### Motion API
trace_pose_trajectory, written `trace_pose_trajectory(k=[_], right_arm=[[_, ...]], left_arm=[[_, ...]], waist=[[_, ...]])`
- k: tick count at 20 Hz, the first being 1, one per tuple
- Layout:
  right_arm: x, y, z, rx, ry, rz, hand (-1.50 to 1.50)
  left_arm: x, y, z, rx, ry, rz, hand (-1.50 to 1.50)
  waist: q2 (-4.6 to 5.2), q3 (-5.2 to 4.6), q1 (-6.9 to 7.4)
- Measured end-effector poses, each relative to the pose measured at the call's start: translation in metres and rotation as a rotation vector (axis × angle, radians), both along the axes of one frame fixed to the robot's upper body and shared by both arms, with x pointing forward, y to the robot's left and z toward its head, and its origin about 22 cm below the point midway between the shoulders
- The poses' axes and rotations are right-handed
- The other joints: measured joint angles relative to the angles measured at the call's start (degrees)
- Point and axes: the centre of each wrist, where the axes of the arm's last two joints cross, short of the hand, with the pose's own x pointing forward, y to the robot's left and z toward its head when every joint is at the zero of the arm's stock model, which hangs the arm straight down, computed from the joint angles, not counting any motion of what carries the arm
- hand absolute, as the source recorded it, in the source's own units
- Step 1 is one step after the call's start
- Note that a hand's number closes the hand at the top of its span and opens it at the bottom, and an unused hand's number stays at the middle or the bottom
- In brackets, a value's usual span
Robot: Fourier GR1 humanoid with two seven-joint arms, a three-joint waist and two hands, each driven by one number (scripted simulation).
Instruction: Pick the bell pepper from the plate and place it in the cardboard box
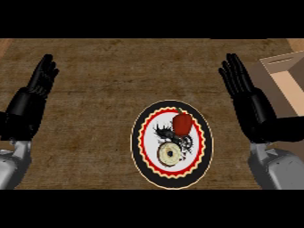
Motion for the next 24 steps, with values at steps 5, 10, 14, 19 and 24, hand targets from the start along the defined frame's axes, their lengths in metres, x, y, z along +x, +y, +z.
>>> trace_pose_trajectory(k=[5,10,14,19,24], right_arm=[[0.002,-0.019,0.040,-0.120,-0.123,-0.116,-1.50],[0.000,-0.055,0.060,-0.472,-0.150,-0.265,-1.50],[-0.013,-0.060,0.046,-0.646,-0.192,-0.269,-1.50],[-0.019,-0.056,0.049,-0.866,-0.253,-0.184,-1.50],[-0.023,-0.036,0.064,-1.092,-0.178,-0.091,-1.50]], left_arm=[[-0.001,0.006,-0.008,0.080,-0.015,-0.070,0.00],[-0.003,0.006,-0.013,0.128,0.001,-0.167,0.00],[-0.002,0.006,-0.015,0.140,0.003,-0.216,0.00],[-0.002,0.007,-0.024,0.146,0.005,-0.250,0.00],[0.002,0.002,-0.020,0.148,0.007,-0.264,0.00]], waist=[[-0.64,-0.30,-0.87],[-0.89,-0.54,-1.69],[-0.79,-0.39,-1.09],[-0.72,-0.37,-0.52],[-0.80,-0.44,0.00]])
